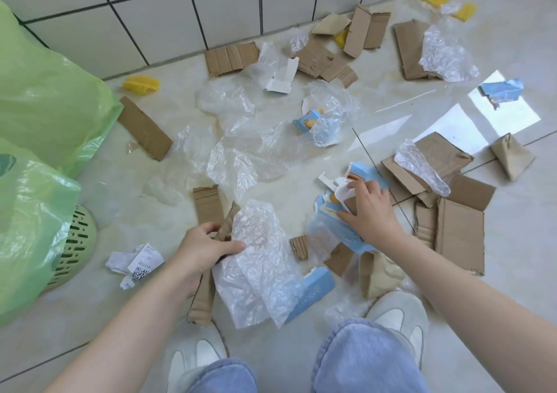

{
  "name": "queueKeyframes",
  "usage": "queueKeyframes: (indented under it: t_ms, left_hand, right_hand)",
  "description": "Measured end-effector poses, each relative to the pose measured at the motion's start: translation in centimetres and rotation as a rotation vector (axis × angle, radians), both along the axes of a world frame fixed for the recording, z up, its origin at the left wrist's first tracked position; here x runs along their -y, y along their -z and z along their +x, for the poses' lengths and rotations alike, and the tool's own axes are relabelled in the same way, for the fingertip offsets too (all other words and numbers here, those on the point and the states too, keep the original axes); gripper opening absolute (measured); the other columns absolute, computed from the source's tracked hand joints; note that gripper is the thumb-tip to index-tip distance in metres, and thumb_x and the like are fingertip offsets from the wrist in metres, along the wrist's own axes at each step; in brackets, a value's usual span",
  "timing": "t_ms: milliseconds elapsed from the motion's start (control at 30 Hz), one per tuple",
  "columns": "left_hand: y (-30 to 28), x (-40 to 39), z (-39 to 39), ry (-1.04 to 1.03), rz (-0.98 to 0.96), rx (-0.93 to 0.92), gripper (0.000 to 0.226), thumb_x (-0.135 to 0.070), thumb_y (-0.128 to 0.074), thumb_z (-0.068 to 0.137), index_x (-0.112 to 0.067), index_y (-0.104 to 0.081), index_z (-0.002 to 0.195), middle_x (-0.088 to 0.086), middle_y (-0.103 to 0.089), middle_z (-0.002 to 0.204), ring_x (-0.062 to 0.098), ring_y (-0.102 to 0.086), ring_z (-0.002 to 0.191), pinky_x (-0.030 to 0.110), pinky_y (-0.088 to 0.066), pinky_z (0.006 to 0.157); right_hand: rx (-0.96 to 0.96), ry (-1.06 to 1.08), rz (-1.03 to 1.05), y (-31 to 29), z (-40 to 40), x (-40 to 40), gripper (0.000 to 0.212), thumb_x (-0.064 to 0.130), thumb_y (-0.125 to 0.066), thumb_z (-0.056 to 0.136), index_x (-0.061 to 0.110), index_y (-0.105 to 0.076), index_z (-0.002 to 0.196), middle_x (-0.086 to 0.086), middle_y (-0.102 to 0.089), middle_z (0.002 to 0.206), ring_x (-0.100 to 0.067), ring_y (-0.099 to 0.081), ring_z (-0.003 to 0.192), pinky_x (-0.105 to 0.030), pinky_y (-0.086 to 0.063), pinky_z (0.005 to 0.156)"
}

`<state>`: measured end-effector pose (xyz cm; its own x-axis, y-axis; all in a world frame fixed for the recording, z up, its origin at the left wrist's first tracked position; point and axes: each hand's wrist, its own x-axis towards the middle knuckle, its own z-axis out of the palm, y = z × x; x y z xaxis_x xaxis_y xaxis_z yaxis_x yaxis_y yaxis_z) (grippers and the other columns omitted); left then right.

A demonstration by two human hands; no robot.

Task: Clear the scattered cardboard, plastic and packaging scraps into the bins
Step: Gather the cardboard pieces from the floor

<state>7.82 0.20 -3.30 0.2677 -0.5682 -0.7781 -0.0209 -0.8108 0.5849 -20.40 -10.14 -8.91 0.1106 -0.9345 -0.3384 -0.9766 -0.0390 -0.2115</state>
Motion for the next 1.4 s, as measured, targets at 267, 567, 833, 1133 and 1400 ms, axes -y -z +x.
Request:
queueKeyframes:
  t_ms: [267,567,833,1133,1400]
  left_hand:
    - [-1.1,0.6,3.4,0.096,-0.139,0.263,0.045,-0.009,-0.084,0.066,-0.026,-0.063,0.102,0.004,-0.07,0.091,0.021,-0.068,0.078,0.031,-0.053,0.066]
    - [1.6,0.7,0.8,0.193,-0.083,0.278,0.032,-0.009,-0.078,0.071,-0.026,-0.065,0.095,-0.002,-0.066,0.085,0.009,-0.059,0.07,0.02,-0.042,0.055]
    - [3.5,0.7,0.7,-0.126,-0.007,-0.009,0.051,0.001,-0.084,0.063,-0.008,-0.061,0.108,0.011,-0.071,0.093,0.027,-0.069,0.081,0.039,-0.058,0.074]
    - [3.5,0.6,0.9,-0.167,0.01,-0.102,0.04,-0.013,-0.083,0.071,-0.009,-0.066,0.108,0.008,-0.074,0.095,0.021,-0.072,0.084,0.029,-0.055,0.064]
    - [2.0,1.5,4.4,-0.284,-0.055,0.092,0.023,-0.003,-0.076,0.074,-0.015,-0.066,0.091,0.011,-0.072,0.094,0.029,-0.069,0.084,0.046,-0.056,0.082]
  right_hand:
    - [0.213,0.06,-0.024,-1.8,2.4,-0.4,0.058,0.023,-0.065,0.079,0.013,-0.041,0.132,-0.013,-0.04,0.123,-0.034,-0.036,0.109,-0.029,-0.025,0.091]
    - [0.259,-0.378,0.069,-4.4,8.8,-5.1,0.062,0.024,-0.059,0.075,0.018,-0.041,0.134,-0.004,-0.037,0.119,-0.025,-0.035,0.104,-0.032,-0.038,0.095]
    - [0.155,-0.763,0.188,-3.0,8.5,-7.5,0.056,0.02,-0.056,0.075,0.013,-0.041,0.128,-0.001,-0.044,0.138,-0.027,-0.042,0.097,-0.037,-0.044,0.082]
    - [0.078,-0.746,0.199,-1.9,8.0,-7.0,0.052,0.026,-0.057,0.08,0.014,-0.04,0.128,-0.002,-0.039,0.138,-0.027,-0.044,0.101,-0.037,-0.045,0.082]
    - [0.062,-0.692,0.131,-1.8,7.2,-6.3,0.043,0.024,-0.052,0.084,0.016,-0.041,0.125,0.0,-0.043,0.13,-0.025,-0.045,0.099,-0.034,-0.04,0.072]
